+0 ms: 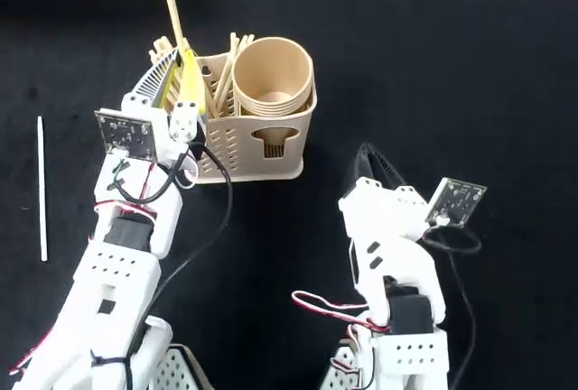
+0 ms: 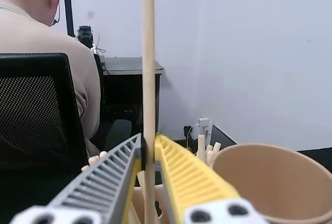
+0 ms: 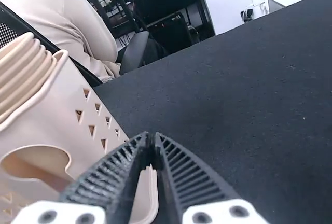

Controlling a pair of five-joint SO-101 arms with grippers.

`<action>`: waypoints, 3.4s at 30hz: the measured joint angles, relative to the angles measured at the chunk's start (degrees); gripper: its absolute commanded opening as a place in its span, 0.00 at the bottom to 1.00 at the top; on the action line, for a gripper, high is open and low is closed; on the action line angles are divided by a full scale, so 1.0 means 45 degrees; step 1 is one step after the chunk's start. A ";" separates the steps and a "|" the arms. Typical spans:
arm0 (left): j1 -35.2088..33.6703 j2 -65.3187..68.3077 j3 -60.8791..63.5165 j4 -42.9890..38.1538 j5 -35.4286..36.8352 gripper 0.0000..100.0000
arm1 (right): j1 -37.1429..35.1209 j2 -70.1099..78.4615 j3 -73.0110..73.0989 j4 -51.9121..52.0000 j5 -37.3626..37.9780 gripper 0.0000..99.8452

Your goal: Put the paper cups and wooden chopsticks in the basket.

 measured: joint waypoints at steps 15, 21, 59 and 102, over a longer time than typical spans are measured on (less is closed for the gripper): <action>-0.0410 0.0117 -0.2149 0.5529 0.2286 0.24 | 0.0000 0.0000 0.0000 0.0000 0.0000 0.02; -0.1250 0.0137 -0.7482 1.3929 0.3243 0.24 | 0.0000 0.0000 0.0000 0.0000 0.0000 0.02; -1.0706 2.2623 -2.2427 2.1197 -0.5587 0.03 | 0.0000 0.0000 0.0000 0.0313 -0.0020 0.02; -0.6291 -0.0391 -0.4806 1.3402 -0.0918 0.03 | 0.0000 0.0000 0.0000 0.1094 0.1719 0.01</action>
